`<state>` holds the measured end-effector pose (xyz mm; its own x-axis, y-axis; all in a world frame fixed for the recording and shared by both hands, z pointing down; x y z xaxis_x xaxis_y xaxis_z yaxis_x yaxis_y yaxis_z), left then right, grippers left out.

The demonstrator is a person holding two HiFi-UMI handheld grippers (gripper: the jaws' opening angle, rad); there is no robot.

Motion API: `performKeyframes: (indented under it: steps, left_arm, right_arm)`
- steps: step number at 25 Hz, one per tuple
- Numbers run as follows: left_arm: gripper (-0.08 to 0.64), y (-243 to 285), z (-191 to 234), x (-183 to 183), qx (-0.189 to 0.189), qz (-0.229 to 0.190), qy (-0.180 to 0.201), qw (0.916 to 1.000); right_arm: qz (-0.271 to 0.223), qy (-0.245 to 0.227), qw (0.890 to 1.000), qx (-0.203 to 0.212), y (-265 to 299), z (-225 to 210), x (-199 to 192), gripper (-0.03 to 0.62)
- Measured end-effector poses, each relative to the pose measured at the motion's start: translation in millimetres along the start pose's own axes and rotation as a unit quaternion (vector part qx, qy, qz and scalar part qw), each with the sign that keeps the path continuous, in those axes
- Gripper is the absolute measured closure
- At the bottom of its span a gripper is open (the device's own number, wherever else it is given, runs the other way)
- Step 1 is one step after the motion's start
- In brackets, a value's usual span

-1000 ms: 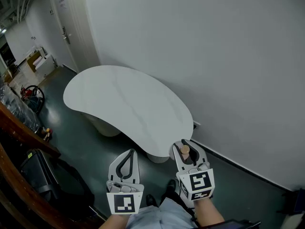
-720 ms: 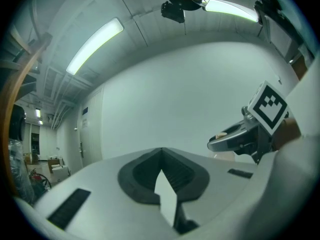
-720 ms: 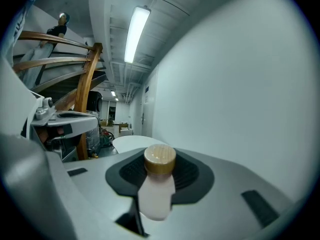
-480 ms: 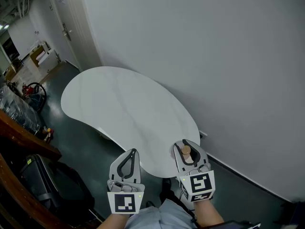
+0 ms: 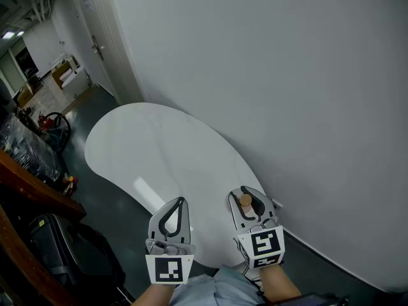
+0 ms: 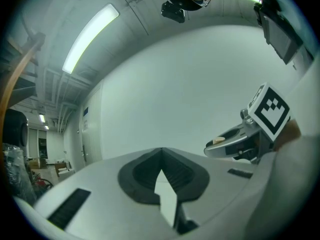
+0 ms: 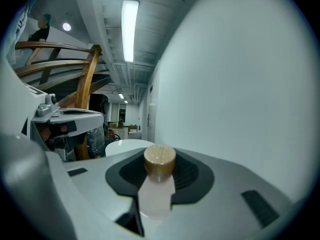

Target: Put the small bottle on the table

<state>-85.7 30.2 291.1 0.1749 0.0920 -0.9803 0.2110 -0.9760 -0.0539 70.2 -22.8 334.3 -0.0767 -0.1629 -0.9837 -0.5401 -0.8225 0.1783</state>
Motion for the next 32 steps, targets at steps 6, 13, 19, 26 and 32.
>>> performKeyframes:
  steps: [6,13,19,26,32]
  left_arm:
    - [0.558,23,2,14,0.009,-0.018,0.052,0.9985]
    - [0.558,46,12,14,-0.033,-0.011,0.185,0.9821]
    - [0.558,61,21,-4,-0.048,0.013,0.14,0.9889]
    - [0.558,81,23,-23,-0.063,0.034,0.078,0.9944]
    - [0.558,100,28,-35,-0.103,0.053,0.123,0.9856]
  right_arm:
    - [-0.012,-0.012,1.0,0.022,17,-15,16,0.482]
    - [0.0,-0.012,1.0,0.016,40,-27,15,0.482]
    - [0.019,-0.009,1.0,-0.007,53,-32,7,0.482]
    - [0.041,-0.003,0.999,-0.021,71,-36,3,0.482]
    - [0.048,-0.007,0.999,-0.016,90,-37,-4,0.482]
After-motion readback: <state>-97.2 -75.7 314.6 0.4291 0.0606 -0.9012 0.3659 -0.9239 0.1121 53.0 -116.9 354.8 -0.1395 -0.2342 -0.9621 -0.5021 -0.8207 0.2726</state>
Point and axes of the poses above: the fingertips, and each gripper's own axes: y forward along the fingers, z to its left, x out of its top, the point moved 5 cm from there along -y, backward along the fingers, and after that the axes turned 3 degrees about y, right-handed, at the moved point
